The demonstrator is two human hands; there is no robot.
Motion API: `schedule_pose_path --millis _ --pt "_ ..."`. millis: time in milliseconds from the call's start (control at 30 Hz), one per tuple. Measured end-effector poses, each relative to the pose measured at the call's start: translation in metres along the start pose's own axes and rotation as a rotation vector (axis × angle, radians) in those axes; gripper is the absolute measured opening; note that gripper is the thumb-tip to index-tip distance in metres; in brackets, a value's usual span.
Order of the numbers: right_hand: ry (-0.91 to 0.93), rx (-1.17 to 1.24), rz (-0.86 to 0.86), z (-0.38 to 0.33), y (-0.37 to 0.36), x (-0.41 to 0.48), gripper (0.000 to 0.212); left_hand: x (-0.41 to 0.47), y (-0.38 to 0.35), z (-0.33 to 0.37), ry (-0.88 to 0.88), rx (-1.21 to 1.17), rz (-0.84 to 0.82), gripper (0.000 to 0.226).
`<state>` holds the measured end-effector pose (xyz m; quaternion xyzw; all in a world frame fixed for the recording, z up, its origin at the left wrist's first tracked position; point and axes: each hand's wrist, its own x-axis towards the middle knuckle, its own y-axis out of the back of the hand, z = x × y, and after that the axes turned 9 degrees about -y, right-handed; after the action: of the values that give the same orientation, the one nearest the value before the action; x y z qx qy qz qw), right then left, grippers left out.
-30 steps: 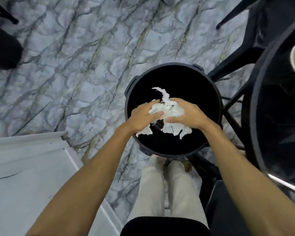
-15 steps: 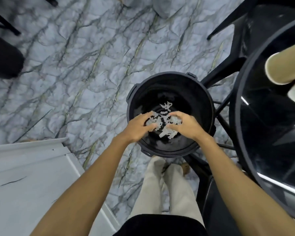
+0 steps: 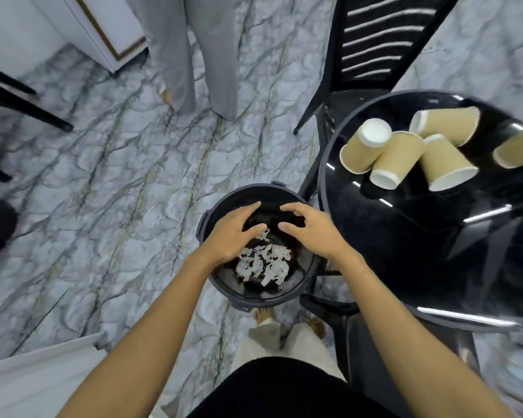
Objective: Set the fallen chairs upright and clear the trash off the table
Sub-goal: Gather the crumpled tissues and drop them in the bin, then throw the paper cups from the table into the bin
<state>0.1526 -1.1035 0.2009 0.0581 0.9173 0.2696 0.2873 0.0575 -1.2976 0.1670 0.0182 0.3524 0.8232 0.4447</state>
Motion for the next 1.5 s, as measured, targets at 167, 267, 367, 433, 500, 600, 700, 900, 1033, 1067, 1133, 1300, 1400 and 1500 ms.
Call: schedule_pose_path --millis 167,267,367,433,500,600,700,900,1033,1067,1133,1300,1400,1500 --pt "-0.064 0.11 0.198 0.032 0.047 -0.033 0.036 0.032 -0.008 0.048 -0.133 0.041 -0.041 0.065" --pt "-0.101 0.178 0.364 0.055 0.067 -0.046 0.03 0.05 -0.015 0.076 -0.211 0.075 -0.028 0.064" --pt "-0.134 0.214 0.512 0.071 0.082 -0.048 0.028 0.067 -0.022 0.103 -0.287 0.094 0.019 0.06" --pt "-0.14 0.237 0.582 0.078 0.092 -0.045 0.032 0.08 -0.025 0.117 -0.329 0.111 0.045 0.058" --pt "-0.133 0.241 0.631 0.082 0.102 -0.04 0.037 0.095 -0.027 0.13 -0.338 0.118 0.068 0.057" --pt "-0.115 0.242 0.683 0.086 0.117 -0.025 0.044 0.12 -0.03 0.147 -0.371 0.153 0.137 0.058" --pt "-0.077 0.209 0.731 0.09 0.128 -0.005 0.049 0.145 -0.03 0.166 -0.389 0.162 0.223 0.062" --pt "-0.096 0.188 0.78 0.096 0.132 0.036 0.065 0.196 -0.035 0.18 -0.343 0.128 0.247 0.072" --pt "-0.086 0.179 0.799 0.102 0.127 0.054 0.069 0.217 -0.043 0.179 -0.339 0.115 0.214 0.075" --pt "-0.083 0.192 0.802 0.104 0.125 0.056 0.069 0.22 -0.045 0.178 -0.34 0.109 0.211 0.074" --pt "-0.071 0.228 0.805 0.107 0.121 0.061 0.069 0.224 -0.05 0.176 -0.339 0.085 0.209 0.073" --pt "-0.049 0.275 0.822 0.107 0.118 0.066 0.067 0.228 -0.057 0.168 -0.351 0.066 0.228 0.062" --pt "-0.051 0.293 0.835 0.106 0.118 0.066 0.065 0.226 -0.057 0.167 -0.368 0.056 0.241 0.06" --pt "-0.048 0.307 0.838 0.106 0.119 0.062 0.062 0.219 -0.051 0.166 -0.373 0.038 0.266 0.06"
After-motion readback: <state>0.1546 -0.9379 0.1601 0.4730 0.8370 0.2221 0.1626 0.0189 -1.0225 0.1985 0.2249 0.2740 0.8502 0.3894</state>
